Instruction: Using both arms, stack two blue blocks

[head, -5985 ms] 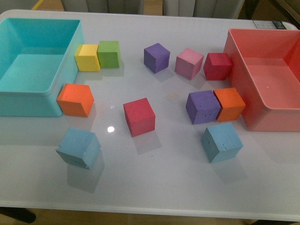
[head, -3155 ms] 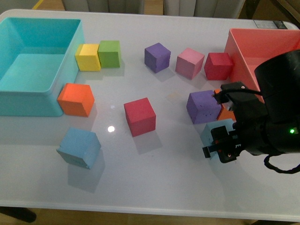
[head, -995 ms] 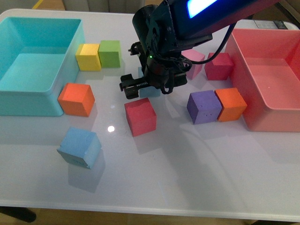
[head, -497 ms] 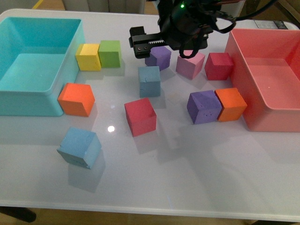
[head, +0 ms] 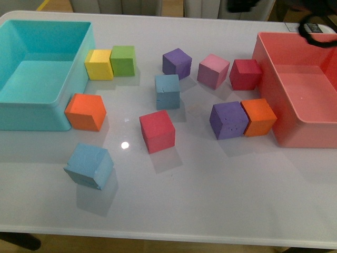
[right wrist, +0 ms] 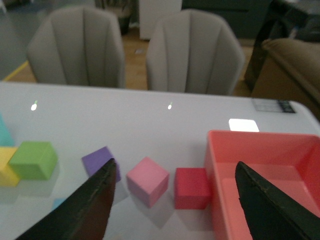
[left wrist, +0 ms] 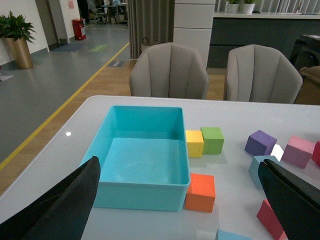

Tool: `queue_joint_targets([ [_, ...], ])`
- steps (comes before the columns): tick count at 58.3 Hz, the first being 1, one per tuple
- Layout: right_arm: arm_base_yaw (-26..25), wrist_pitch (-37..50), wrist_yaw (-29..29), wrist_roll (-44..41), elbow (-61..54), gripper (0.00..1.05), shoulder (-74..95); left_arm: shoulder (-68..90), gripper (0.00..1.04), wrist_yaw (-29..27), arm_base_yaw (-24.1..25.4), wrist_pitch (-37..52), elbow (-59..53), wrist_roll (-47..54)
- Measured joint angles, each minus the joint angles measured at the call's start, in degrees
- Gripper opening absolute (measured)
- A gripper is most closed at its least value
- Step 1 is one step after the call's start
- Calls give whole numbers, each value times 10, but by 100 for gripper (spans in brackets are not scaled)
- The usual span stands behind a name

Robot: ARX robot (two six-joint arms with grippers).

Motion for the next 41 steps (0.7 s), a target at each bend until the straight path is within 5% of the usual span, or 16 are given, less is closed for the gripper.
queue_joint_targets([
  [6, -35, 106, -14, 0, -104, 50, -55, 0, 96, 0, 0, 0, 0, 0],
  [22, -94, 122, -77, -1, -256, 1, -187, 0, 96, 0, 0, 0, 0, 0],
  [41, -150, 91, -130, 0, -371, 2, -333, 0, 96, 0, 0, 0, 0, 0],
])
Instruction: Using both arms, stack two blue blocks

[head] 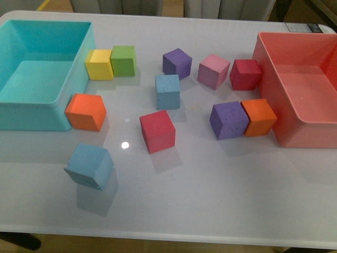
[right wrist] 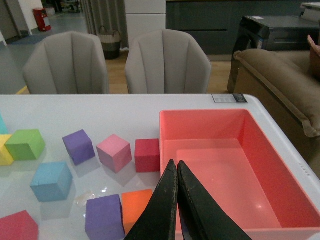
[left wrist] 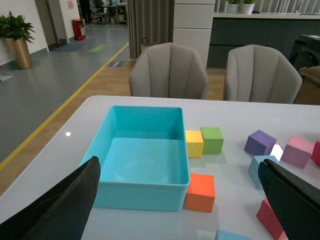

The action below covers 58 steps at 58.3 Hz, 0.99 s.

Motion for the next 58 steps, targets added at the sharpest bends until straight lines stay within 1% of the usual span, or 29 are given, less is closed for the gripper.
queue_joint_targets([
  [9, -16, -56, -17, 0, -26, 2, -80, 0, 96, 0, 0, 0, 0, 0],
  [10, -23, -63, -27, 0, -29, 2, -90, 0, 96, 0, 0, 0, 0, 0],
  [11, -37, -74, -50, 0, -32, 2, -105, 0, 96, 0, 0, 0, 0, 0],
  [12, -48, -85, -57, 0, -35, 2, -119, 0, 96, 0, 0, 0, 0, 0],
  [16, -62, -119, -59, 0, -44, 2, -161, 0, 96, 0, 0, 0, 0, 0],
  [21, -62, -150, -62, 0, -50, 2, -199, 0, 96, 0, 0, 0, 0, 0],
  [36, -63, -289, -62, 0, -54, 2, -355, 0, 96, 0, 0, 0, 0, 0],
  [58, -63, -397, -62, 0, -54, 2, -468, 0, 96, 0, 0, 0, 0, 0],
])
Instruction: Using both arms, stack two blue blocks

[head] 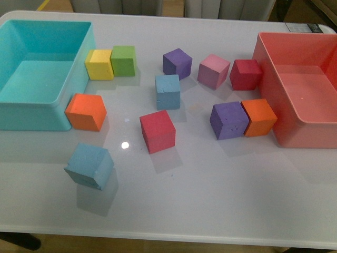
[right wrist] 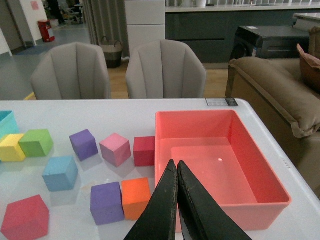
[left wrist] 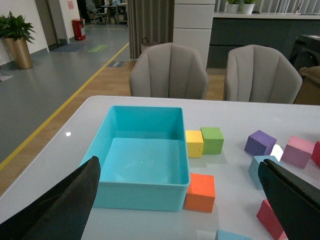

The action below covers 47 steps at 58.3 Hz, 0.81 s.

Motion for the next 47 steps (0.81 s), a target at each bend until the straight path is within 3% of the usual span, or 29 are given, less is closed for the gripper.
queue_joint_targets([
  [26, 0, -95, 0, 0, 0, 2, -95, 0, 96, 0, 0, 0, 0, 0],
  [32, 0, -186, 0, 0, 0, 2, -170, 0, 96, 0, 0, 0, 0, 0],
  [47, 0, -194, 0, 0, 0, 2, -190, 0, 96, 0, 0, 0, 0, 0],
])
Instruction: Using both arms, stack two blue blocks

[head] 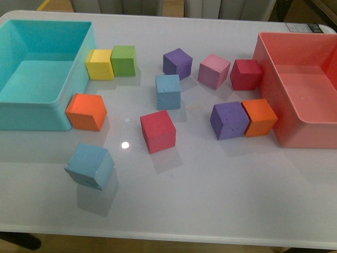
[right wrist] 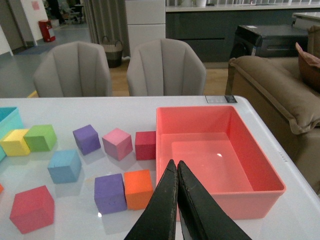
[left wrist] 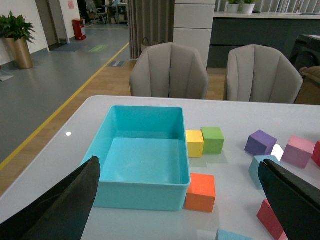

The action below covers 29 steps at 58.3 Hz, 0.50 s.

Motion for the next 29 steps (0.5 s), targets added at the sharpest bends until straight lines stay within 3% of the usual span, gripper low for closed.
queue_joint_targets([
  [2, 0, 0, 0, 0, 0, 3, 0, 0, 96, 0, 0, 0, 0, 0],
  [14, 0, 0, 0, 0, 0, 45, -1, 0, 96, 0, 0, 0, 0, 0],
  [20, 0, 0, 0, 0, 0, 66, -1, 146, 96, -123, -47, -164, 84, -24],
  [29, 0, 0, 0, 0, 0, 94, -1, 355, 96, -113, -68, -61, 138, -16],
])
